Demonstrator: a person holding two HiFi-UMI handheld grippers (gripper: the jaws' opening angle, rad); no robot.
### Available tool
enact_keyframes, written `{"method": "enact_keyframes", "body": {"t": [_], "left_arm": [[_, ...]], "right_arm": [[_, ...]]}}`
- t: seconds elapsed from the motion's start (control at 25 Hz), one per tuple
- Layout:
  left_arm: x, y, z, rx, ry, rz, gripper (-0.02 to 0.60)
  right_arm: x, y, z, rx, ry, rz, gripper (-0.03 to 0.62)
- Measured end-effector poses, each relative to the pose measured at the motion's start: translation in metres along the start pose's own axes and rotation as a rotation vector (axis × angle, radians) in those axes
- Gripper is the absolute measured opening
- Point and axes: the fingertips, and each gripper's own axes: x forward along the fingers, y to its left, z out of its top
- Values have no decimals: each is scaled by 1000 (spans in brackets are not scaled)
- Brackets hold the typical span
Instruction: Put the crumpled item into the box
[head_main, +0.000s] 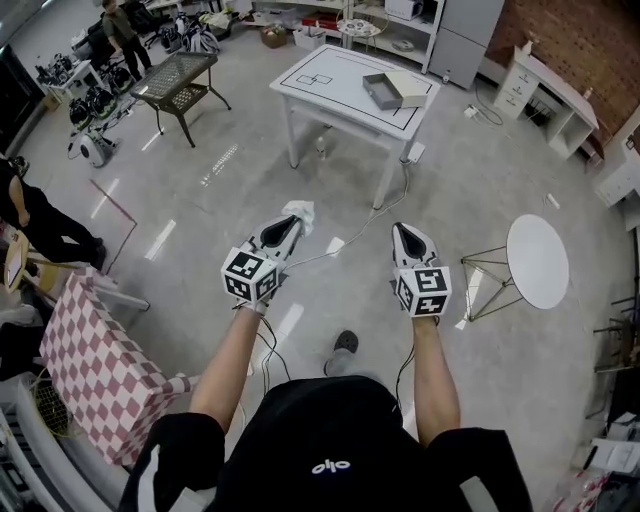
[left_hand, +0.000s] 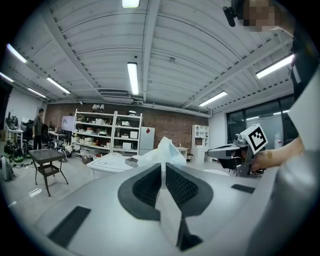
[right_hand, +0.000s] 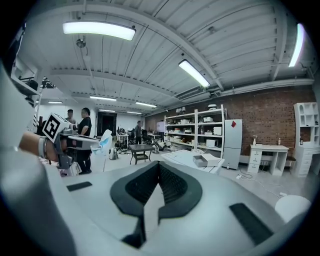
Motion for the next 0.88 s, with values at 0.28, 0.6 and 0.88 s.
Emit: {"method": "enact_keyframes", "body": {"t": [0.28,0.6,0.88], "left_arm": [[91,23,15,8,-4,12,31],[157,53,19,-10,-5,17,31],[221,112,12,-27,1,6,31]], "right_arm": [[59,-76,5,8,10,18,9],[114,-125,15,5,13,27,9],[188,-156,16,1,34,22,9]]}}
